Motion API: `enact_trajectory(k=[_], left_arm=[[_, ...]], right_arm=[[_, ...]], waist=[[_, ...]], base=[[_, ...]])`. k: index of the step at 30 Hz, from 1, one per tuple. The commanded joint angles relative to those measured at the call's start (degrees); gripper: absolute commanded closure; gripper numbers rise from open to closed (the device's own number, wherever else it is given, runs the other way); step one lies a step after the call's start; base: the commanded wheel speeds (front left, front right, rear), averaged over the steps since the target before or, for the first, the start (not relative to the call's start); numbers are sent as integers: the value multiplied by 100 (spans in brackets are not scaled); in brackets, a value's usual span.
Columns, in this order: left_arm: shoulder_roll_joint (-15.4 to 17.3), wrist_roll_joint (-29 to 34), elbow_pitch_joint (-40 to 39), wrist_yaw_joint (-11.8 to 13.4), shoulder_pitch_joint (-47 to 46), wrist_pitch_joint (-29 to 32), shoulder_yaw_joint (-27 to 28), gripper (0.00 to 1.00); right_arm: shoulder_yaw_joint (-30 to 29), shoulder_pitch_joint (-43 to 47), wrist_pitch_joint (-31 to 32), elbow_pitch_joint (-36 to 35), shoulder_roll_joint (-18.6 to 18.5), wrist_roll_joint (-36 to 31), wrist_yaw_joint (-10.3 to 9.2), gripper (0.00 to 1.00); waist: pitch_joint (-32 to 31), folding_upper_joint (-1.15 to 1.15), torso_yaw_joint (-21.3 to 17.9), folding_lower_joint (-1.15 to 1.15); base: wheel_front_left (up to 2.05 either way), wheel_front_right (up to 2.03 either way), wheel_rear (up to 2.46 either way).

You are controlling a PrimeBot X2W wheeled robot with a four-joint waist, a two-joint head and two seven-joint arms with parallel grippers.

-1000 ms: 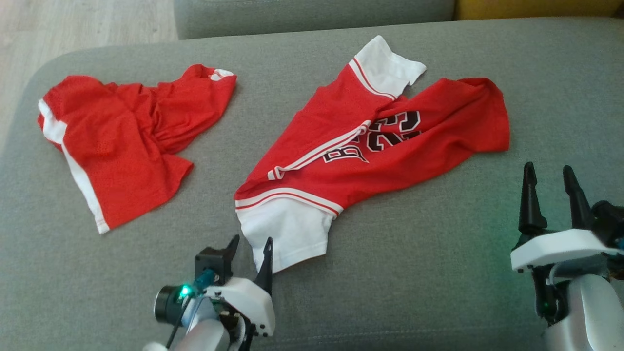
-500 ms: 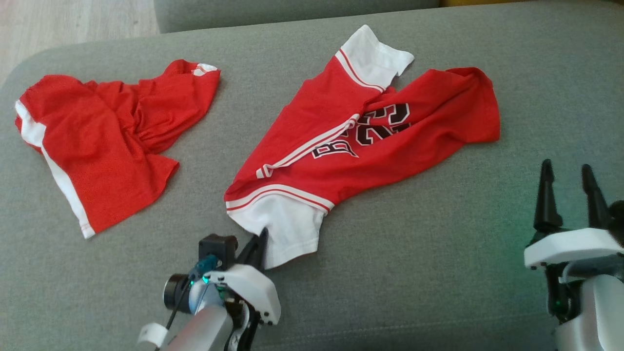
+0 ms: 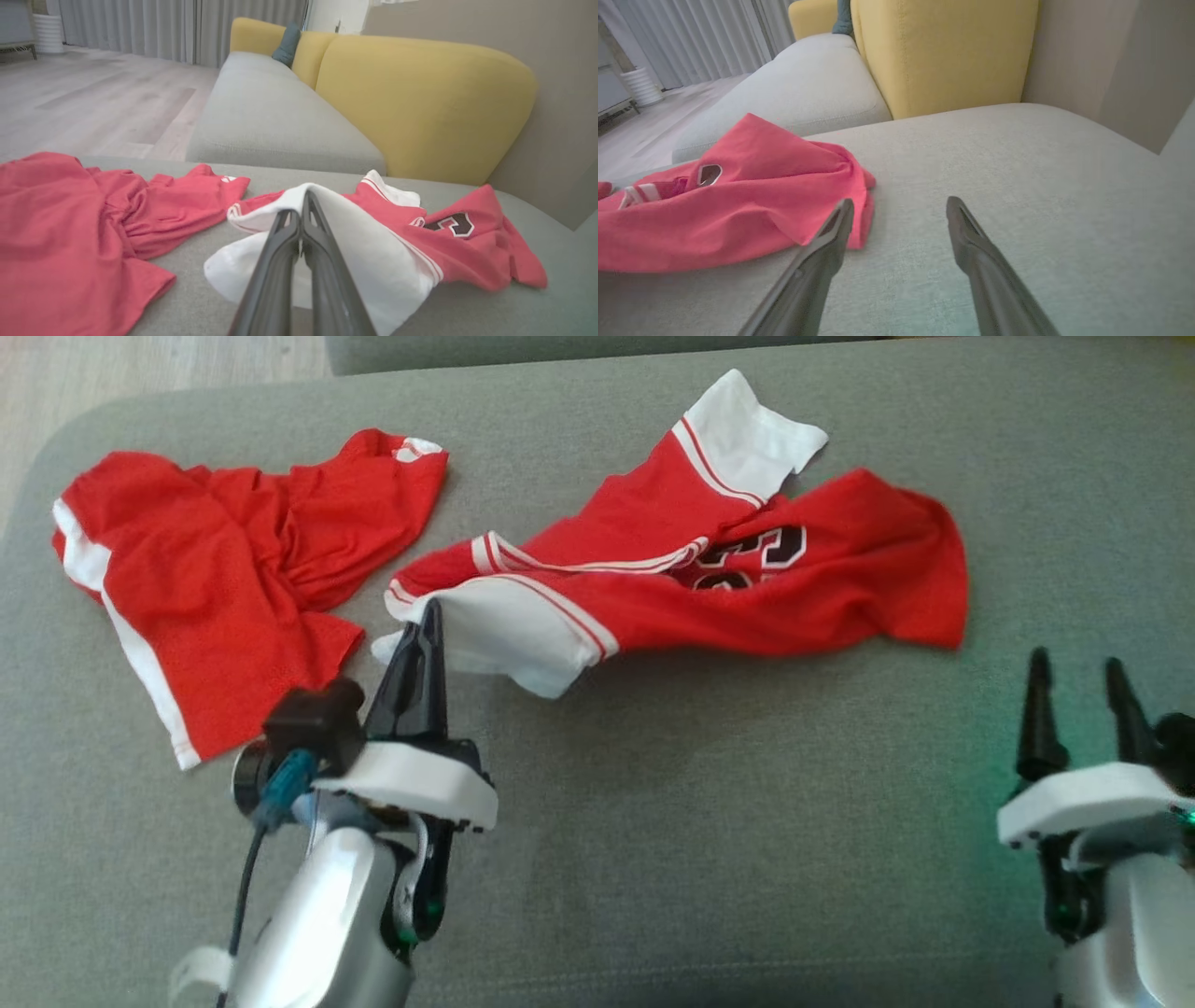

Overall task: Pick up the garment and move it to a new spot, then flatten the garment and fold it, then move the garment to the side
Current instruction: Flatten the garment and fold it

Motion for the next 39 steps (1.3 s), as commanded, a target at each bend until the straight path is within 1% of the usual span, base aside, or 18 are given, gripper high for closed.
enact_trajectory(k=[1,4,8,12,20,28,33,34,35,36,39], left_arm=[[23,88,-269,-48,28,-69,236,100],[21,111,-395,-101,97,-69,244,100],[20,96,-474,-107,105,-69,174,100],[19,82,-482,-83,72,-69,119,100],[19,82,-436,-72,-13,-70,50,100],[19,73,-397,-63,-86,-70,4,100],[18,76,-372,-63,-123,-70,0,100],[18,79,-365,-62,-128,-70,-1,100],[18,83,-357,-62,-132,-70,-1,100],[18,87,-349,-62,-136,-70,-2,100],[18,98,-329,-61,-141,-70,1,100]], right_arm=[[229,-270,47,-66,-30,-11,-5,0],[353,-403,192,203,-30,18,-5,0],[524,-598,356,606,-30,109,-5,0],[690,-756,397,893,-39,-204,-5,0],[752,-1157,350,1433,-258,-907,-5,0],[843,-1441,230,1929,-455,-1277,-5,0],[897,-1632,77,2220,-532,-1385,-5,0],[928,-1673,44,2275,-556,-1412,-5,18],[957,-1710,23,2332,-579,-1439,-5,84],[1000,-1746,6,2386,-608,-1473,-5,100],[1101,-1847,-33,2523,-709,-1495,-5,100]], waist=[[24,0,24,0],[67,0,56,0],[141,0,108,0],[223,0,153,0],[338,0,234,0],[419,0,303,0],[465,0,325,0],[470,0,327,0],[472,0,327,0],[470,0,327,0],[441,0,318,0]], base=[[0,0,0],[0,0,0],[0,0,0],[0,0,0],[0,0,0],[0,0,0],[0,0,0],[0,0,0],[0,0,0],[0,0,0],[0,0,0]])
